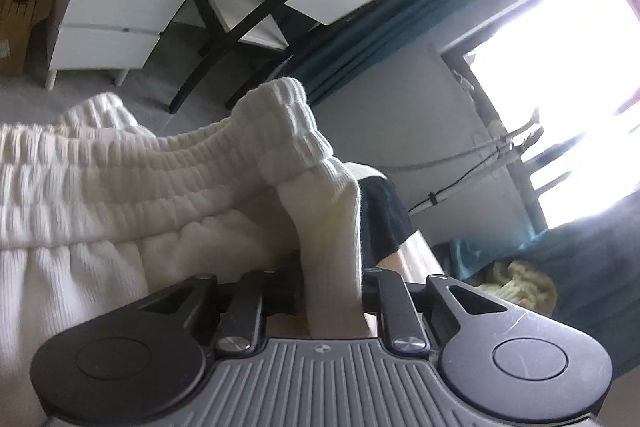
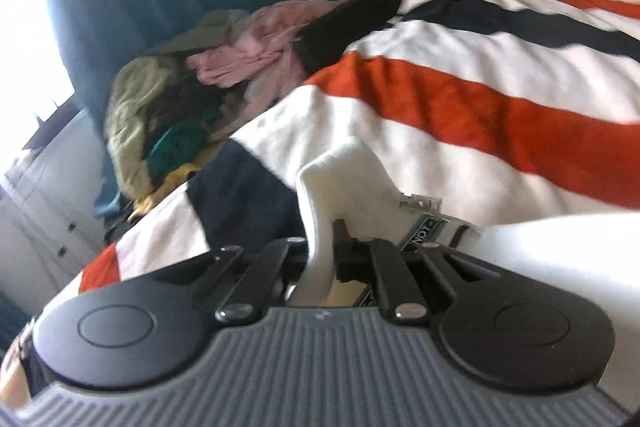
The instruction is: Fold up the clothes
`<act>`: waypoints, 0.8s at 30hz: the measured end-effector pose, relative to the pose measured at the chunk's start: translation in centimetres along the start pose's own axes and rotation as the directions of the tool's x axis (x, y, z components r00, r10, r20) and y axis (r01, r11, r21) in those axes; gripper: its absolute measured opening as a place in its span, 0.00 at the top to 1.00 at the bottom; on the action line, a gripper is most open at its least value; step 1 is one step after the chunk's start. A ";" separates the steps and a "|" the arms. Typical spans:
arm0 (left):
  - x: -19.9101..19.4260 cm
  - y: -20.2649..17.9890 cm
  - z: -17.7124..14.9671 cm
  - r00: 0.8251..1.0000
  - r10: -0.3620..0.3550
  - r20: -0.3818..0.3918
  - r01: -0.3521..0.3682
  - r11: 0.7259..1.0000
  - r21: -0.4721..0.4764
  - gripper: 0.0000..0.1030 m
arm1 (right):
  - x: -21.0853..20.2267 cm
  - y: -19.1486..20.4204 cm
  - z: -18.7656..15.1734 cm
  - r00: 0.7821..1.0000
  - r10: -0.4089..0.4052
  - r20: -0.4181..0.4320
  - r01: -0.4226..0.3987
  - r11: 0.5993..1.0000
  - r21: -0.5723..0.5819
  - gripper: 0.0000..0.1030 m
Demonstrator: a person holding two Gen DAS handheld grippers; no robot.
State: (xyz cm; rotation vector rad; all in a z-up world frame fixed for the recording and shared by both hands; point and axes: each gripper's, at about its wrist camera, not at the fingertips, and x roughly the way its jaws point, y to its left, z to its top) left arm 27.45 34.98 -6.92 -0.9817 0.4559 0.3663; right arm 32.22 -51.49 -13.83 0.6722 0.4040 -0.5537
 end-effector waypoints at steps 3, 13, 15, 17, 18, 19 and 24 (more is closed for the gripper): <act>-1.3 0.3 -0.2 0.999 -0.046 -0.008 0.046 0.998 0.033 0.64 | -0.3 -1.0 -0.1 0.997 0.068 -0.046 -0.065 0.995 0.070 0.60; -8.8 2.0 -4.0 0.994 -0.106 -0.006 0.106 0.991 0.077 0.39 | -13.9 -4.3 -2.9 0.947 0.320 -0.016 -0.307 0.922 0.235 0.35; -11.1 3.1 -5.2 0.996 -0.092 -0.003 0.092 0.995 0.025 0.35 | -16.9 -5.8 -3.3 0.940 0.340 -0.020 -0.321 0.904 0.284 0.36; -13.1 4.0 -6.3 0.997 -0.070 -0.009 0.070 0.997 -0.009 0.29 | -19.3 -7.6 -3.6 0.934 0.354 -0.039 -0.323 0.888 0.328 0.36; -13.8 4.2 -6.8 0.997 -0.063 -0.036 0.062 0.998 -0.004 0.28 | -20.0 -8.4 -3.7 0.934 0.354 -0.054 -0.315 0.886 0.341 0.36; -13.9 4.4 -7.0 0.996 -0.058 -0.066 0.058 0.998 -0.002 0.28 | -20.7 -9.3 -3.8 0.933 0.353 -0.070 -0.308 0.883 0.354 0.36; -14.8 5.8 -7.9 0.986 -0.051 -0.158 0.035 0.994 -0.106 0.27 | -24.5 -13.3 -4.2 0.924 0.352 -0.147 -0.265 0.870 0.416 0.40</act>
